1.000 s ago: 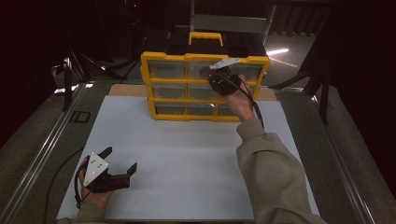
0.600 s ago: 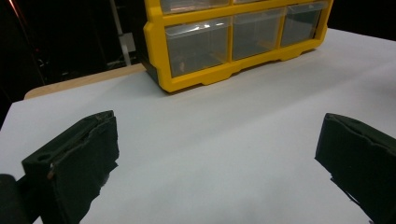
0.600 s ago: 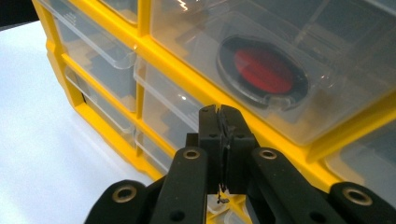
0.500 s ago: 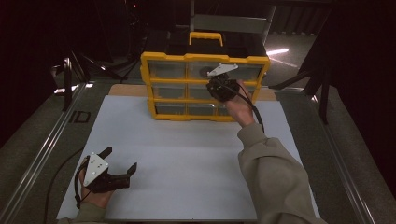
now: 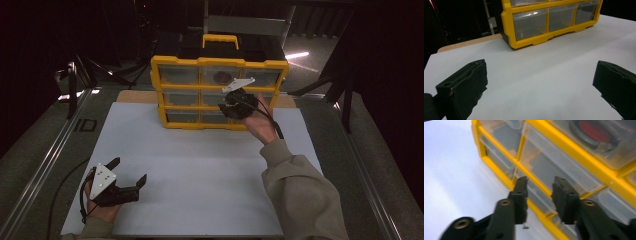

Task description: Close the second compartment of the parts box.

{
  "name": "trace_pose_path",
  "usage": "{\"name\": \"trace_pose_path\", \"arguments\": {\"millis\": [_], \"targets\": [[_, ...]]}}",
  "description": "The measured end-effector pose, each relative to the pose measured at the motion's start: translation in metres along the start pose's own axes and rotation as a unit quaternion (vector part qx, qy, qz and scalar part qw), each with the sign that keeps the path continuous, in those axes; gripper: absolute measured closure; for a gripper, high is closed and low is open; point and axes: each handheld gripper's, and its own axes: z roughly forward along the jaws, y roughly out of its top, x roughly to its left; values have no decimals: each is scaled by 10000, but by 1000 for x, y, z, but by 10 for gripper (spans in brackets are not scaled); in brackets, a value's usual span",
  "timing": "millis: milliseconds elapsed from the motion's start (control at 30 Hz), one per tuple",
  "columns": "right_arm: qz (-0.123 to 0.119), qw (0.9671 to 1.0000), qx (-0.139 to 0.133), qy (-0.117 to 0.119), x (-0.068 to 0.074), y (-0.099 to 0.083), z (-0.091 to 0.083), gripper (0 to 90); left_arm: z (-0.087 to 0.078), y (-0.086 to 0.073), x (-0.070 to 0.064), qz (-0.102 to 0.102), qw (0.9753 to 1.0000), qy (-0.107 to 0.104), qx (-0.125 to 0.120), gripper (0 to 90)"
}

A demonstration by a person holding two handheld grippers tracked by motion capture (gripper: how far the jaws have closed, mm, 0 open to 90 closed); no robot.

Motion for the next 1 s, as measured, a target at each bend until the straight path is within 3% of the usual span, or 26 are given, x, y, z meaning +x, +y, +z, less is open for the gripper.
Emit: {"name": "trace_pose_path", "arguments": {"millis": [200, 367, 700, 1000], "targets": [[192, 9995, 125, 200, 1, -6, -5, 421, 0, 0, 0, -2, 10000, 2, 3, 0], [221, 9991, 235, 275, 3, -15, -7, 338, 0, 0, 0, 0, 10000, 1, 7, 0], [-98, 9983, 502, 289, 17, -34, -13, 180, 0, 0, -1, 0, 10000, 3, -1, 0], [-141, 9973, 541, 477, 28, -59, -22, 111, 0, 0, 0, 0, 10000, 2, -2, 0]]}}
